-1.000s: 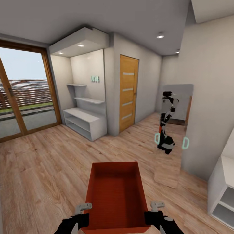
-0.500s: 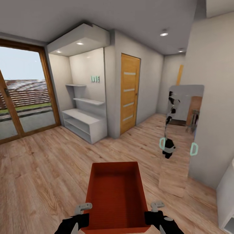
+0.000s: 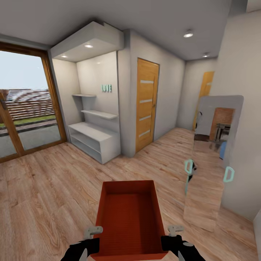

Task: Move the two storage containers from the living room to the garage. In the garage, place one container on the floor and stack the other container on top of it (either order is fine).

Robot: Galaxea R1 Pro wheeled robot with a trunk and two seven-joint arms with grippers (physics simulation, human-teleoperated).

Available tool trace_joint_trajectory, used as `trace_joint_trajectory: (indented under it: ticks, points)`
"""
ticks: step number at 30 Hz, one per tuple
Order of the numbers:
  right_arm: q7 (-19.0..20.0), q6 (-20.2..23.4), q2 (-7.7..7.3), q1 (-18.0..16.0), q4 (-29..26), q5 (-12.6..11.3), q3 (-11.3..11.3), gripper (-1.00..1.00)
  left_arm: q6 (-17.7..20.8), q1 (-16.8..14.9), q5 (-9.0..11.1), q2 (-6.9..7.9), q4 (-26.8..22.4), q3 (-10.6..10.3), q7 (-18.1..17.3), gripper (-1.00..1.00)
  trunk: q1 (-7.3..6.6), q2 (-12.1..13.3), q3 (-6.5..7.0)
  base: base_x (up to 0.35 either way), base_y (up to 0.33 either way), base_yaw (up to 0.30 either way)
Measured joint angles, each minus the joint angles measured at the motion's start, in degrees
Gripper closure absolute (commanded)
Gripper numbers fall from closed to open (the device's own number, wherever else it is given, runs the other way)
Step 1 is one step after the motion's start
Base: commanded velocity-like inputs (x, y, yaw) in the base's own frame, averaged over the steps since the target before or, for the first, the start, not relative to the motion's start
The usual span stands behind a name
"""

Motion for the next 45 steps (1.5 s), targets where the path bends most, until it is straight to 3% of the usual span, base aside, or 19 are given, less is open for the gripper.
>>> trace_joint_trajectory:
  ticks: [34,45]
  points:
    - [0.0,0.1,0.02,0.0,0.0,0.0,0.0,1.00,0.0,0.0,0.0,0.03,0.0,0.0,0.0,1.00,0.00,0.0,0.00,0.327,0.044,-0.002]
    - [0.0,0.1,-0.04,0.0,0.0,0.0,0.0,1.00,0.0,0.0,0.0,-0.03,0.0,0.0,0.0,1.00,0.00,0.0,0.00,0.323,0.062,-0.214]
